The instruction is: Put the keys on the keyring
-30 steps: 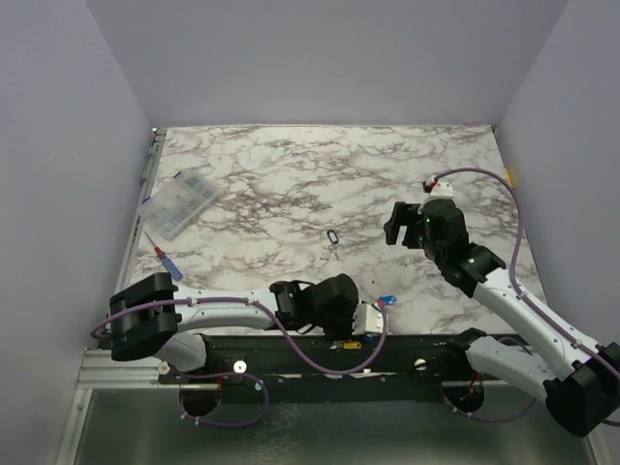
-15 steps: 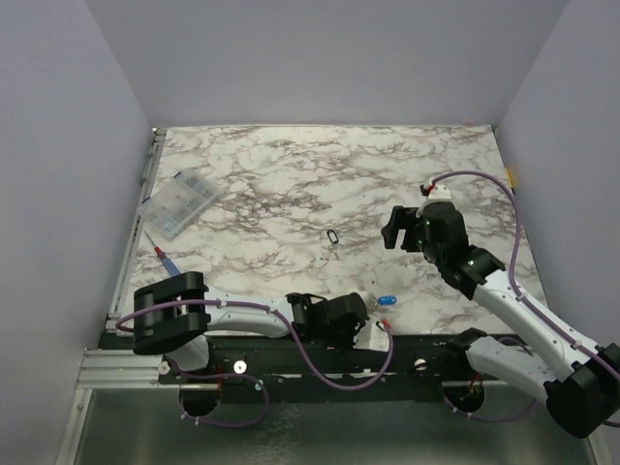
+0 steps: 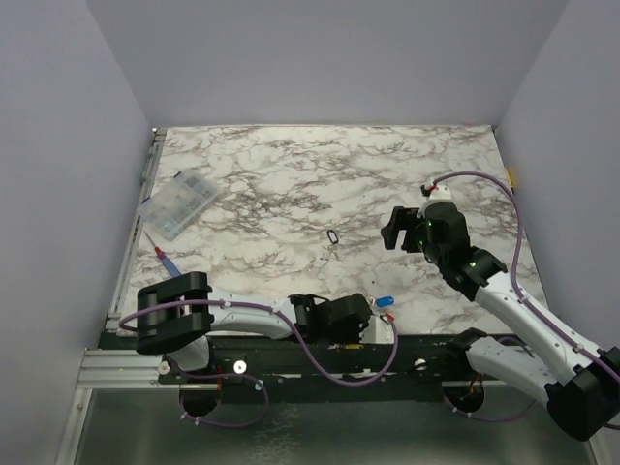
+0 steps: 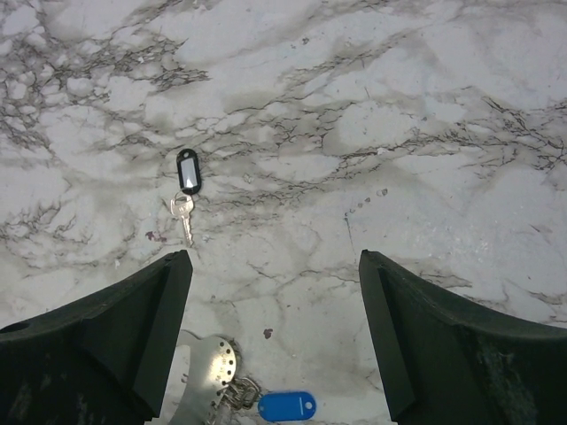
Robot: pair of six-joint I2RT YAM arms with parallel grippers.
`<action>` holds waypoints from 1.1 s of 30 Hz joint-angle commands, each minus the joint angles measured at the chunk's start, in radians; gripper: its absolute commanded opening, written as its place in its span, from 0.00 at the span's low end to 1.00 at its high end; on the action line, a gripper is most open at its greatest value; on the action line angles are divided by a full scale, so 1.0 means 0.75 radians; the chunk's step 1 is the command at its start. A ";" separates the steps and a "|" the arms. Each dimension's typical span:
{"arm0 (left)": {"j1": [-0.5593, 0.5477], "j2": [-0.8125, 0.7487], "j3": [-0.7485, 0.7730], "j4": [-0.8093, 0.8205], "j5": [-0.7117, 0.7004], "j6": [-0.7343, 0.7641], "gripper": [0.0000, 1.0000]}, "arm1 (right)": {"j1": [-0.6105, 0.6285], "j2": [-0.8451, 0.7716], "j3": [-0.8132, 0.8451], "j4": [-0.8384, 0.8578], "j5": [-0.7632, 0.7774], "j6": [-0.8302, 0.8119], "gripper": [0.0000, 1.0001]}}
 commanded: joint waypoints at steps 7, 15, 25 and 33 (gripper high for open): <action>0.128 0.062 -0.037 0.032 -0.179 -0.003 0.31 | -0.006 -0.021 -0.019 0.029 -0.035 -0.009 0.86; 0.211 -0.038 -0.039 0.040 -0.171 0.007 0.32 | -0.005 -0.026 -0.020 0.031 -0.035 -0.010 0.86; 0.250 -0.233 -0.091 0.070 0.021 0.126 0.40 | -0.006 -0.087 -0.049 0.080 -0.067 -0.019 0.85; 0.261 -0.178 -0.133 0.297 0.091 0.127 0.37 | -0.005 -0.116 -0.058 0.084 -0.068 -0.021 0.85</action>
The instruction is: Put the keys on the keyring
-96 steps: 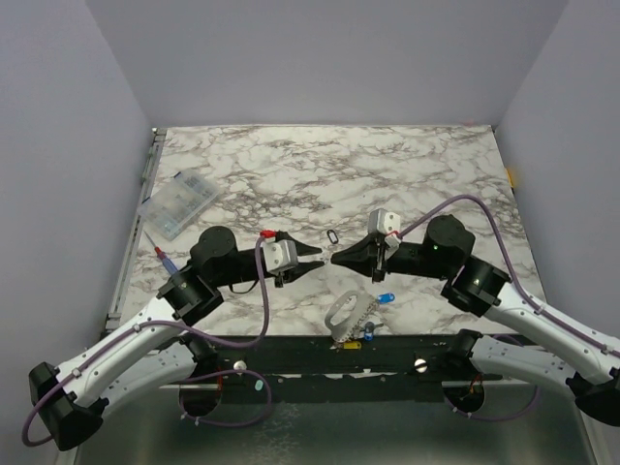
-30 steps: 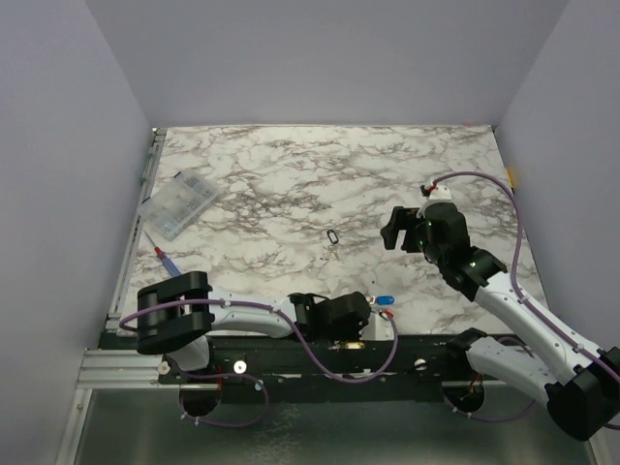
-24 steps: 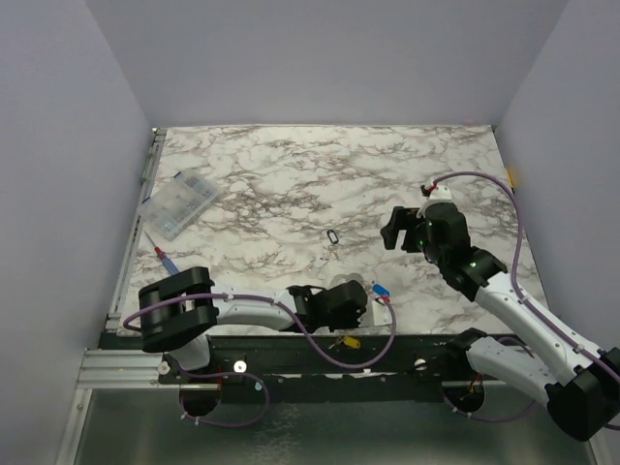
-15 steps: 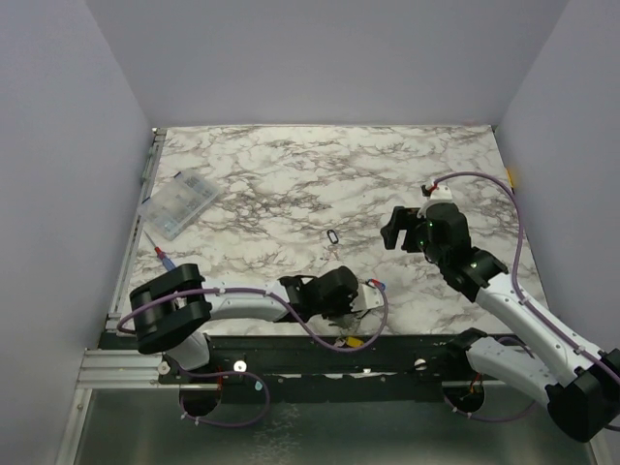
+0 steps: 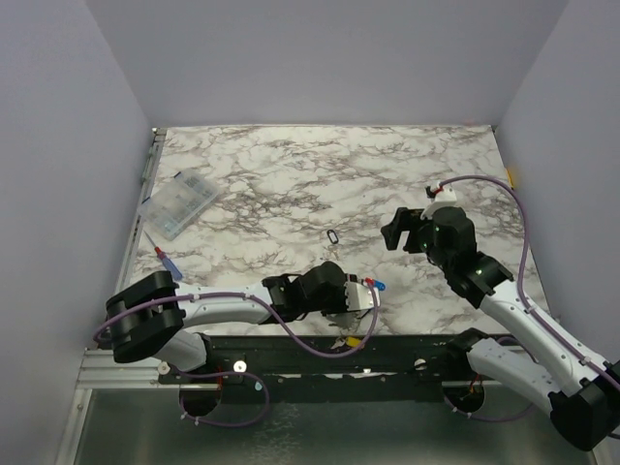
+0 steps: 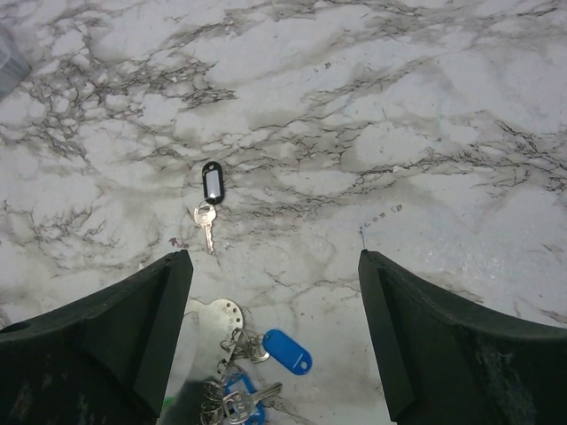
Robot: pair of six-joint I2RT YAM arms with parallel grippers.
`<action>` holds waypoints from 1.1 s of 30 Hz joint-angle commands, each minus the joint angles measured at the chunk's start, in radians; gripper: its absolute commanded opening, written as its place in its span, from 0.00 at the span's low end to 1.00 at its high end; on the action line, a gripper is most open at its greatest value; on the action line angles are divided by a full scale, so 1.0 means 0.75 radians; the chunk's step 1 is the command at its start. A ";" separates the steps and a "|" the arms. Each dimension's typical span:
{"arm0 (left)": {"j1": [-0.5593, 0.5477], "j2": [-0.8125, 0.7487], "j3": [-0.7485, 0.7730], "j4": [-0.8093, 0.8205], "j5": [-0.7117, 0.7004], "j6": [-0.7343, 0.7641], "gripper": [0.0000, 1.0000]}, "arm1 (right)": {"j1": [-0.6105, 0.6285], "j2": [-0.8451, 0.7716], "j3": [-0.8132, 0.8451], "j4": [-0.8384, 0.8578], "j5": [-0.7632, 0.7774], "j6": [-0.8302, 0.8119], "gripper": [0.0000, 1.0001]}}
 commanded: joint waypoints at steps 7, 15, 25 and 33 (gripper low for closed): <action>0.071 0.128 0.011 0.148 0.232 0.057 0.41 | -0.005 -0.030 -0.029 0.039 -0.041 -0.009 0.85; 0.107 0.278 0.159 -0.019 0.365 0.075 0.41 | -0.005 -0.034 -0.030 0.044 -0.058 -0.009 0.85; 0.098 0.163 0.121 -0.186 0.208 -0.160 0.44 | -0.005 -0.031 -0.034 0.053 -0.071 0.001 0.85; 0.107 0.285 0.045 -0.076 0.100 -0.283 0.44 | -0.006 0.011 -0.025 0.065 -0.093 -0.001 0.85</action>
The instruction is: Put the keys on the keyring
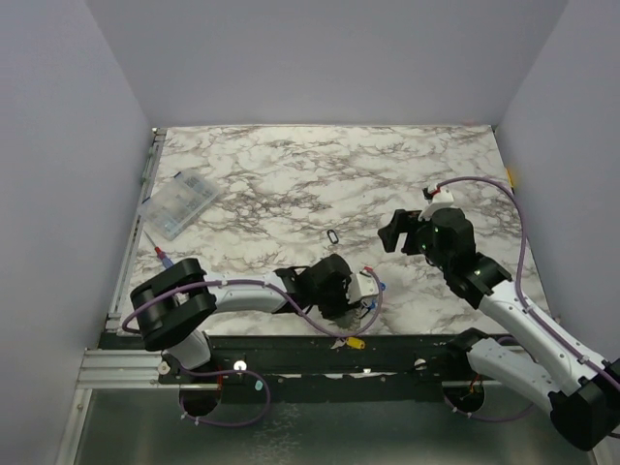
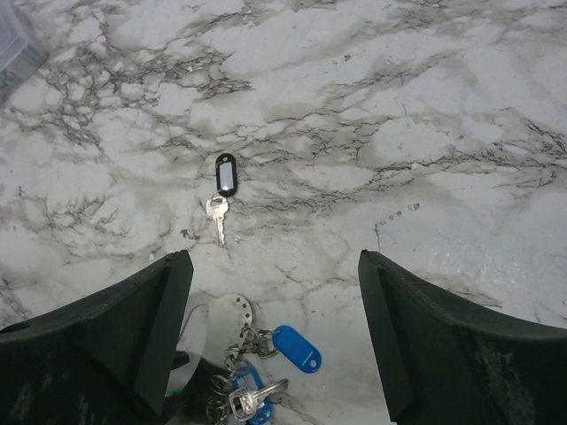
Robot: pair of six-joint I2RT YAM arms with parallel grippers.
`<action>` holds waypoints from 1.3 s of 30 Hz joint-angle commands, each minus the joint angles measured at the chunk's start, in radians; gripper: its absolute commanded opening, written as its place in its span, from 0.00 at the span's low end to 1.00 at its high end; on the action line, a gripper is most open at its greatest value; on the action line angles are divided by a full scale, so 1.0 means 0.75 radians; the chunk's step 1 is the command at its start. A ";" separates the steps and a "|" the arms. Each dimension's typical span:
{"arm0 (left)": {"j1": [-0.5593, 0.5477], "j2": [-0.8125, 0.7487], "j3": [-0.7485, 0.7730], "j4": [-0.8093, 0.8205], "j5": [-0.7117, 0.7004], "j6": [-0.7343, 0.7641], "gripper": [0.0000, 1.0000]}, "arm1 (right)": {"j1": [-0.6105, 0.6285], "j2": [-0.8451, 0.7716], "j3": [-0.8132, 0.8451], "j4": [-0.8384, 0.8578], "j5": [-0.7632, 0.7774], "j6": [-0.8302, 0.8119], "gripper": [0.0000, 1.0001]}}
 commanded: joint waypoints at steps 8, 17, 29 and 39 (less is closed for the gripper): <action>0.114 0.171 0.057 -0.040 -0.258 -0.040 0.41 | -0.005 0.026 0.007 0.027 -0.005 0.002 0.85; 0.129 0.011 0.086 -0.070 -0.198 0.112 0.41 | -0.005 -0.011 -0.012 -0.003 0.016 0.041 0.85; 0.127 -0.148 0.104 -0.275 0.626 0.645 0.40 | -0.005 -0.117 -0.087 -0.002 0.069 0.121 0.85; 0.085 0.155 0.341 -0.506 0.735 0.856 0.33 | -0.005 -0.182 -0.101 -0.021 0.033 0.104 0.85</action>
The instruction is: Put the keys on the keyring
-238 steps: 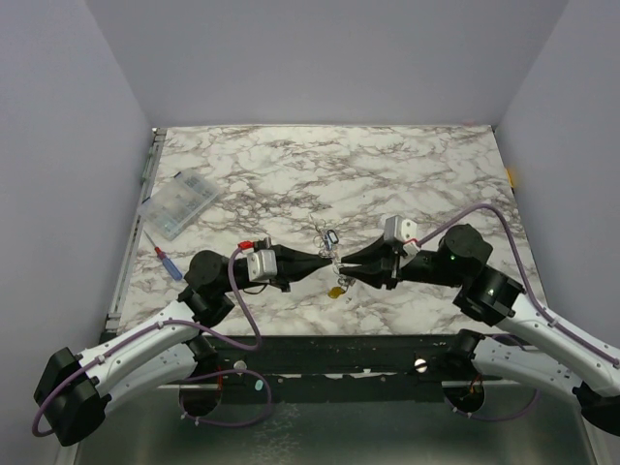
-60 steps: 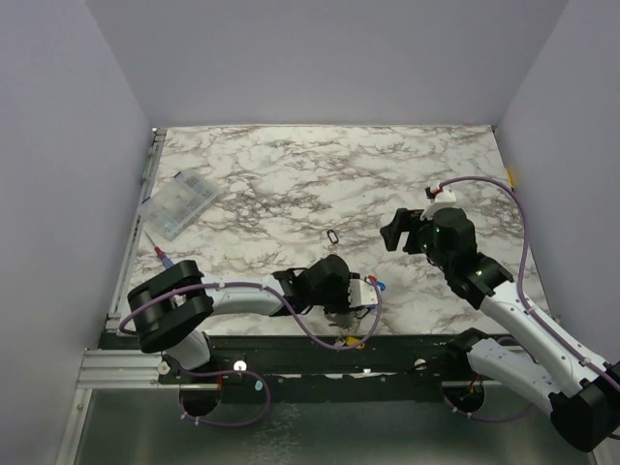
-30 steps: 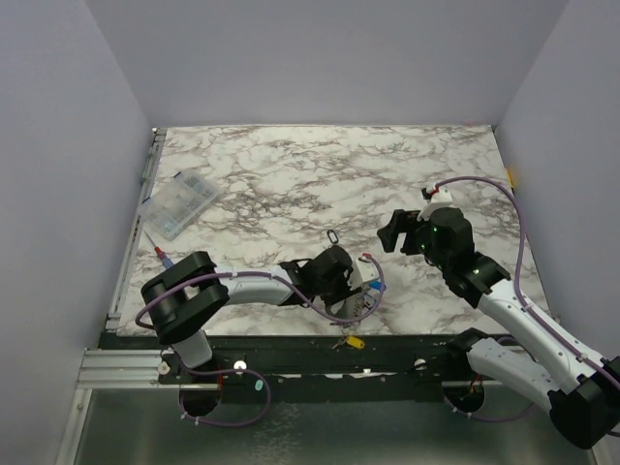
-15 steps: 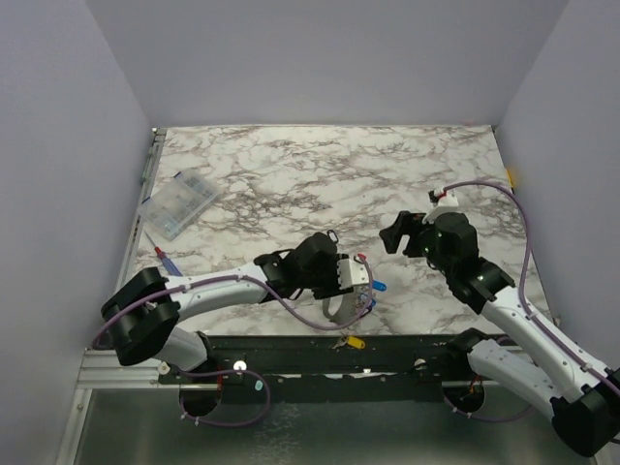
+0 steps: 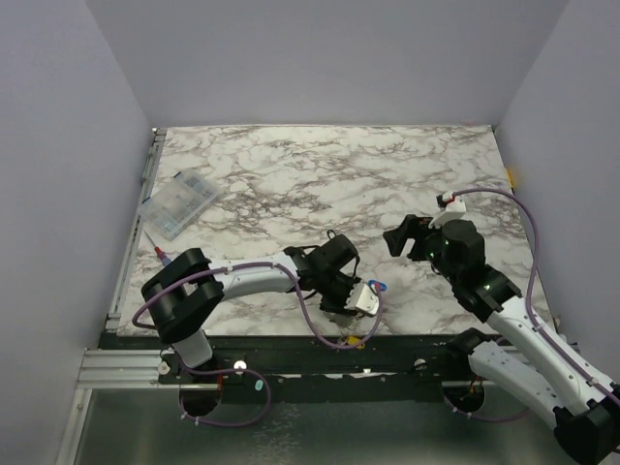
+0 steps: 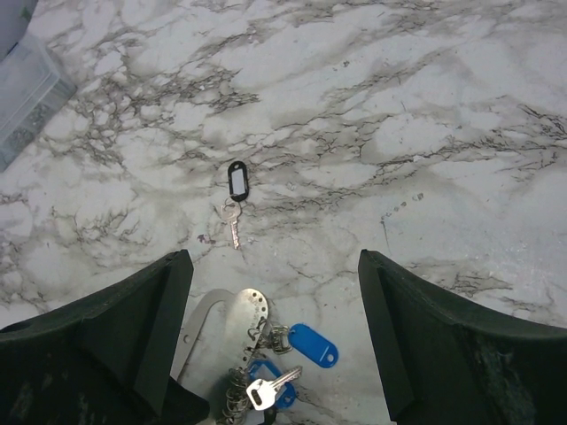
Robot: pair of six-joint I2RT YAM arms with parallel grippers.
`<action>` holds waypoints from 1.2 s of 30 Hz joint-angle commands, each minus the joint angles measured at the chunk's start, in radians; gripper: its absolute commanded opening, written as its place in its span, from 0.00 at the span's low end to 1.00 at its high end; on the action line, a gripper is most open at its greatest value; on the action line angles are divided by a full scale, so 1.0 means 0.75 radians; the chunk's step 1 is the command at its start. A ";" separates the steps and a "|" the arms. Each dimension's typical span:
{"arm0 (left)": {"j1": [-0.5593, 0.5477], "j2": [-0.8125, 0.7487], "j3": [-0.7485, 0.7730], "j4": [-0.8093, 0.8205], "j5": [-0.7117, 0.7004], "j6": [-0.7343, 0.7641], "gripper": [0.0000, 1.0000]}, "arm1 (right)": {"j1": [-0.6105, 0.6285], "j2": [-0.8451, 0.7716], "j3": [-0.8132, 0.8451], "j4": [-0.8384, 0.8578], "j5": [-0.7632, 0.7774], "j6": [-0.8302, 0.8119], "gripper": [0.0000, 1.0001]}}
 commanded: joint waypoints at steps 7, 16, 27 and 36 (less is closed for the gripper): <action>-0.055 0.194 0.190 -0.238 0.082 0.189 0.30 | -0.005 -0.047 -0.030 -0.001 -0.024 0.002 0.85; -0.060 0.241 0.235 -0.271 0.016 0.196 0.31 | -0.006 -0.056 -0.035 0.003 -0.035 0.003 0.85; -0.060 0.291 0.293 -0.280 0.026 0.102 0.32 | -0.005 -0.059 -0.044 0.006 -0.042 0.002 0.85; -0.060 0.364 0.371 -0.284 0.026 -0.013 0.32 | -0.006 -0.064 -0.050 0.008 -0.040 0.004 0.85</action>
